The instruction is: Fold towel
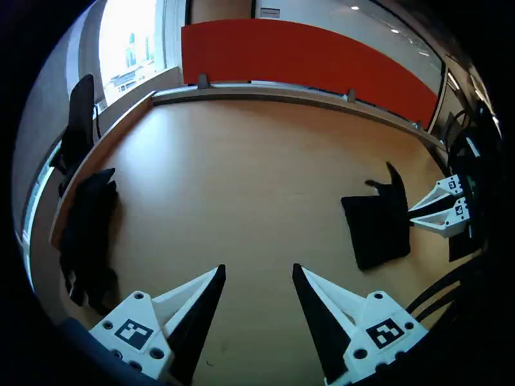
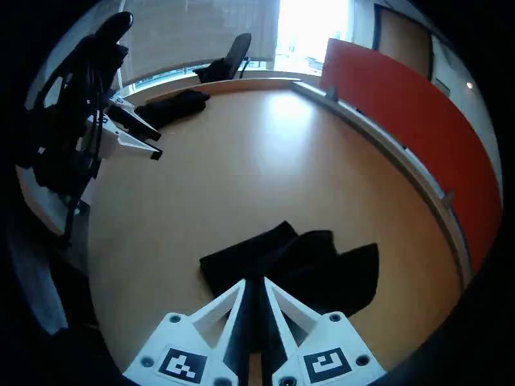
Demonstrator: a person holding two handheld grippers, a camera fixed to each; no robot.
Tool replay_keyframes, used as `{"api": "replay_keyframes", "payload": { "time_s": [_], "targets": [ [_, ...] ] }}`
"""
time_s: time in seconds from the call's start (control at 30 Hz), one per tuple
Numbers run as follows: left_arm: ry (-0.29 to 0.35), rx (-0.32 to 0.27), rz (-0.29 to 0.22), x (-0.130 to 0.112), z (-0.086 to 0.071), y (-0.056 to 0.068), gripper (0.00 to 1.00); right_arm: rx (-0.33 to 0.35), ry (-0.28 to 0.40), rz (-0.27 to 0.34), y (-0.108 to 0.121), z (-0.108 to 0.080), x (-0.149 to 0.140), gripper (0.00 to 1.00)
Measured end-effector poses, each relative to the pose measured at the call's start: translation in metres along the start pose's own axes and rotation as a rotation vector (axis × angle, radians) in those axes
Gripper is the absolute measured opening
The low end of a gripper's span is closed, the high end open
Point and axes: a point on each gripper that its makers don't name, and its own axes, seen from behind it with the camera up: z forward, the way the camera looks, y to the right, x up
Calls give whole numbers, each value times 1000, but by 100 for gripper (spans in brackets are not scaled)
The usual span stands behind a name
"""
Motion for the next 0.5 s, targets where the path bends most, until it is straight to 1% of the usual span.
{"api": "replay_keyframes", "payload": {
  "time_s": [0.1,0.2,0.5],
  "targets": [
    [-2,8,-8,-3,-1,-5,76,14,-7,0,-4,7,1,5],
    [-3,12,-13,-4,-1,-9,76,21,-10,-3,-5,9,3,5],
    [-4,11,-14,-4,0,-9,76,27,-11,-16,-6,8,7,6]
  ]
}}
